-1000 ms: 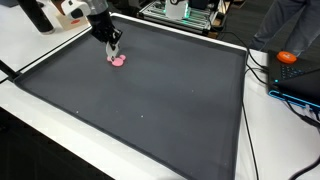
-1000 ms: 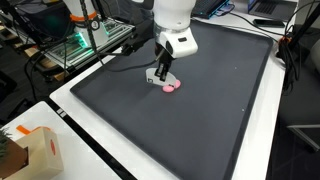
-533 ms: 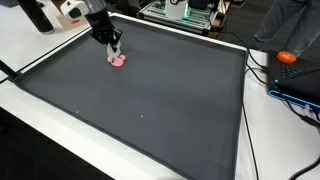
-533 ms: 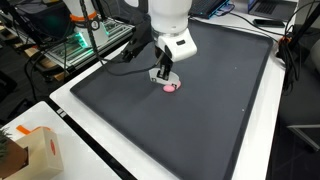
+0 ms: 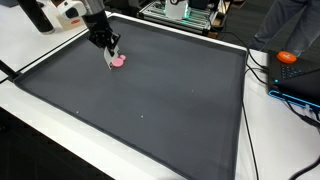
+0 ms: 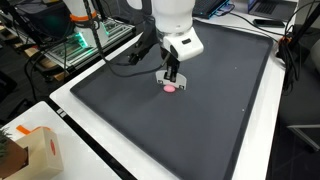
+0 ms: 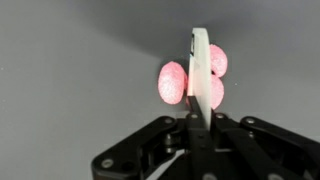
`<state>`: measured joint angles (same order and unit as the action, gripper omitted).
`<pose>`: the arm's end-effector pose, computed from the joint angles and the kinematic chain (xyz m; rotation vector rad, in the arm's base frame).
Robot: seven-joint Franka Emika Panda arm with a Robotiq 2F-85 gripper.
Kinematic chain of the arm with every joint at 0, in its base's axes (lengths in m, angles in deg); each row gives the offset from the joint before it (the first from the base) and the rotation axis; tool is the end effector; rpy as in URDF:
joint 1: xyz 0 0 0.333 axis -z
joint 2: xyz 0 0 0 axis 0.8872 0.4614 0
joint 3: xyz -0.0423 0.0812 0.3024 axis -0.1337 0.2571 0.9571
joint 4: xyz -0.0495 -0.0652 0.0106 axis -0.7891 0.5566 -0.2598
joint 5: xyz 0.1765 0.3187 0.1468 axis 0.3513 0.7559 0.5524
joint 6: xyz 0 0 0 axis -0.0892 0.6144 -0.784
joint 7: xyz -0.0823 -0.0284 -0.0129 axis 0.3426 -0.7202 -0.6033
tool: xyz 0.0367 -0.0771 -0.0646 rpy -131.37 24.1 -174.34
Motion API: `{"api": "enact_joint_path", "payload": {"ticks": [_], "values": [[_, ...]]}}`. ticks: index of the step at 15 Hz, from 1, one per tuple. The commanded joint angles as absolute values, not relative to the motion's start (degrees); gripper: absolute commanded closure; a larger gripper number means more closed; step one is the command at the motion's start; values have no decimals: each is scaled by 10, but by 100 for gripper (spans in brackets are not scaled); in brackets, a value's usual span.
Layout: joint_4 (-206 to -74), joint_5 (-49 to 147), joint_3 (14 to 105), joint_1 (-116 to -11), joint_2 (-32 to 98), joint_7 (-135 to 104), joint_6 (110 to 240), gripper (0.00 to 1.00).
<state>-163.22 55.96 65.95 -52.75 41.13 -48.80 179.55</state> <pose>0.5955 -0.0788 0.2368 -3.0389 -0.4769 0.0029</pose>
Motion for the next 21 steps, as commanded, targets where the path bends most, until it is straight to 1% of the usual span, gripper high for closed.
{"api": "enact_joint_path", "payload": {"ticks": [1,9,21], "values": [[-1609,578,679,-530,473,-493,1857,99],[-1605,559,691,-544,462,-487,1901,99],[-1676,526,699,-556,382,-474,2012,99]]}}
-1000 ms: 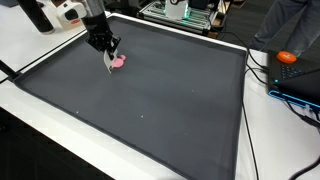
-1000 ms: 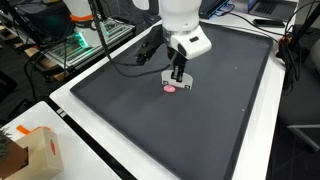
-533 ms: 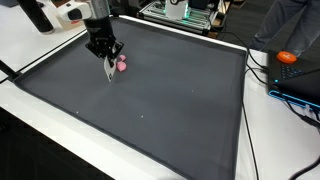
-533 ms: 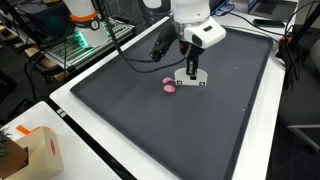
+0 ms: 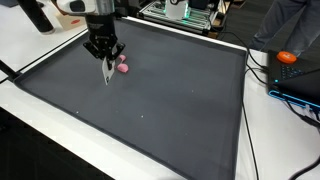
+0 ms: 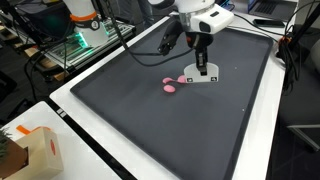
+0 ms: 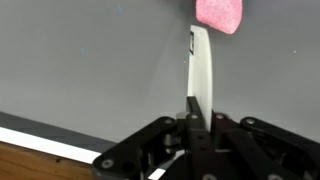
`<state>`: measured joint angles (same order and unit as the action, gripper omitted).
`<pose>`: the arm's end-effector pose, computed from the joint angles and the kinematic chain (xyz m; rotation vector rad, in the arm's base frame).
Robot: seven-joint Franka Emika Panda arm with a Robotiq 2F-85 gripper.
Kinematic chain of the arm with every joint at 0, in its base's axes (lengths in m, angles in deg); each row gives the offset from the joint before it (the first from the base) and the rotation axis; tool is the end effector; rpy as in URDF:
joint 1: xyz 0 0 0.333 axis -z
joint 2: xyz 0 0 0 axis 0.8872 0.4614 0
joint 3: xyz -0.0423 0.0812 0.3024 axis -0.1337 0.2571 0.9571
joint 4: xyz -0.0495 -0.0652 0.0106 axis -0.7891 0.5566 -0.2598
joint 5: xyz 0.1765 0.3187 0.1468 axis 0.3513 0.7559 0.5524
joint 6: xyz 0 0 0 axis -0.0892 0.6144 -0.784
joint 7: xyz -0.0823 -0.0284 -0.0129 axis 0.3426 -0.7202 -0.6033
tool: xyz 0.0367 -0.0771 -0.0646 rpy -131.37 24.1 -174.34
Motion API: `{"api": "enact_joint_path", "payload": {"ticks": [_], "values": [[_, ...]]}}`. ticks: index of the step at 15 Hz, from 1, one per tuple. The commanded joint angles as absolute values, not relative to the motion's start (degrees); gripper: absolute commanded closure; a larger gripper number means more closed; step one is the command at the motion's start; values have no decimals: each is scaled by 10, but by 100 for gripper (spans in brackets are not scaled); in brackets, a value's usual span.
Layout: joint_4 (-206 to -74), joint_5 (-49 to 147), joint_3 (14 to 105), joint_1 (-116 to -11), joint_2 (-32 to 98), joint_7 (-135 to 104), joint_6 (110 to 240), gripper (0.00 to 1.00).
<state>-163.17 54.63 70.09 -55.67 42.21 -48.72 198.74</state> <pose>0.6308 -0.0102 0.2608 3.0269 0.6627 0.4756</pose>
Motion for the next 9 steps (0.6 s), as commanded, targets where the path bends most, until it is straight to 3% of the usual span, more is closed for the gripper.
{"api": "enact_joint_path", "payload": {"ticks": [1,9], "values": [[-1685,523,697,-557,370,-472,2015,99],[-1773,496,689,-572,256,-449,1984,99]]}}
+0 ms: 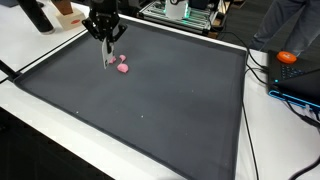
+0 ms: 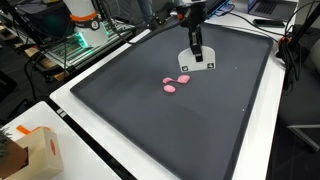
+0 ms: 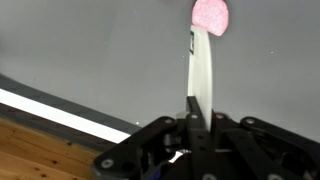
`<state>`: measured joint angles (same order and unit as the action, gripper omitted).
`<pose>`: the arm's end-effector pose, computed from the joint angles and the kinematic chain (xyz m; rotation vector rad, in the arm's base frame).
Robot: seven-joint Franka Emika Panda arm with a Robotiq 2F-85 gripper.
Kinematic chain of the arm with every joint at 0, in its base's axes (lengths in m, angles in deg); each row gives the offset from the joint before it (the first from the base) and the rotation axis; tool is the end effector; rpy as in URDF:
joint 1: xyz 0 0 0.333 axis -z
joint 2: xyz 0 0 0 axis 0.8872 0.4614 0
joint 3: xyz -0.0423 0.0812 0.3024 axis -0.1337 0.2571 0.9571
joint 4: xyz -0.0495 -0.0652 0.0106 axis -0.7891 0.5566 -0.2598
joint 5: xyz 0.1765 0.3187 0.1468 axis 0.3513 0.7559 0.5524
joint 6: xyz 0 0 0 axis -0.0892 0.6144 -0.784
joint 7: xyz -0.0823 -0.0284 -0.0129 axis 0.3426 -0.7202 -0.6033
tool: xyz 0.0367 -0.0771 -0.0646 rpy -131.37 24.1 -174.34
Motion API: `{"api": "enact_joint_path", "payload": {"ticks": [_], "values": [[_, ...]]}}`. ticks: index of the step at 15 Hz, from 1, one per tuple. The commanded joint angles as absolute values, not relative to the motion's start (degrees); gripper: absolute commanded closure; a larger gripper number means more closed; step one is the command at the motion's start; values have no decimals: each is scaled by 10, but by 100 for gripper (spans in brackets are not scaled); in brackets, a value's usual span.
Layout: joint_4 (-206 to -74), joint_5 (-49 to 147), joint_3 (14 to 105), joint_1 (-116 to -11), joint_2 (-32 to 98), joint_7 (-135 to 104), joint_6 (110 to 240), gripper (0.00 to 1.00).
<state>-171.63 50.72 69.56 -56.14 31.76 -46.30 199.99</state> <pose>0.5944 -0.0059 0.3114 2.9498 0.6860 0.5307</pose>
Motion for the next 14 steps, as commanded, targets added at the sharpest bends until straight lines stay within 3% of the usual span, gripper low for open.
{"api": "enact_joint_path", "payload": {"ticks": [1,14], "values": [[-1729,507,691,-568,303,-461,1998,99],[-1724,485,684,-585,305,-439,1995,99]]}}
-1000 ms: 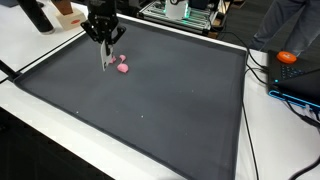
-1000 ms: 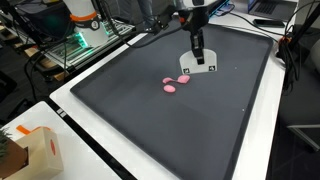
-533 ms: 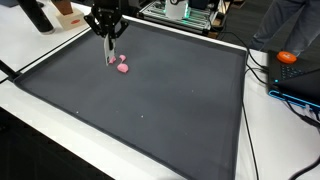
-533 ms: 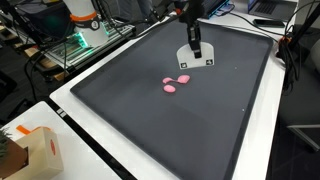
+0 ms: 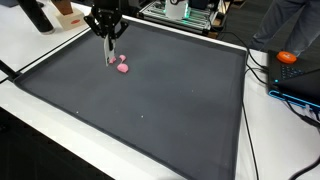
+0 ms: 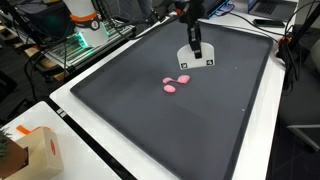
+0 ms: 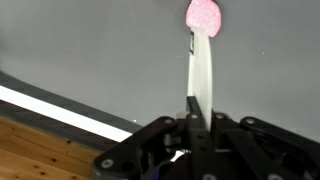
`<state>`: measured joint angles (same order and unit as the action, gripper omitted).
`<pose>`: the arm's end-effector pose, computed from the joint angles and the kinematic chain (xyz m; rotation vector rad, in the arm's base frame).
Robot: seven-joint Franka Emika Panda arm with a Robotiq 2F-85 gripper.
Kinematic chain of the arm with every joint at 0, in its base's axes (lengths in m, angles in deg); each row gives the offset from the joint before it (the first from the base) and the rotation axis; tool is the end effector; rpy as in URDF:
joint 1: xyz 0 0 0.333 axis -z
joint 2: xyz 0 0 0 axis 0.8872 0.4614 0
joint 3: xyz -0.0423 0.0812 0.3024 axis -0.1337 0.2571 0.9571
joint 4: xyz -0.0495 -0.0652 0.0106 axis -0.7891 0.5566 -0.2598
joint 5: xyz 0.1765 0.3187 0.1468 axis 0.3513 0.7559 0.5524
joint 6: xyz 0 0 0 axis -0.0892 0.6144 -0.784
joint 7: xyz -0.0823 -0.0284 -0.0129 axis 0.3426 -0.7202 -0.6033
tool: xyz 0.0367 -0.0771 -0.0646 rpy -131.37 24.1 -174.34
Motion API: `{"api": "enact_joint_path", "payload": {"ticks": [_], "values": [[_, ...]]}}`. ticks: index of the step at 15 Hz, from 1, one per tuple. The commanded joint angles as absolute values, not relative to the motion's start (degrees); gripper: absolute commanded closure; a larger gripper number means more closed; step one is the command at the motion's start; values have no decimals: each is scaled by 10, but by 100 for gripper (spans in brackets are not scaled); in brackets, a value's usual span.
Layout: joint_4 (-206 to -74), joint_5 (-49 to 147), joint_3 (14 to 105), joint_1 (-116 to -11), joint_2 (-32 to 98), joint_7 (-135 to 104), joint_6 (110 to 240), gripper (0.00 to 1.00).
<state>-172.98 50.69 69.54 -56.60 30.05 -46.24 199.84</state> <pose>0.5876 -0.0010 0.3184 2.9439 0.6975 0.5348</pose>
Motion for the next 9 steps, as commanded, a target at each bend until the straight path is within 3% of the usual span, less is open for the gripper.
{"api": "enact_joint_path", "payload": {"ticks": [1,9], "values": [[-1722,465,676,-596,306,-420,1994,99],[-1658,254,623,-706,325,-215,1880,99]]}}
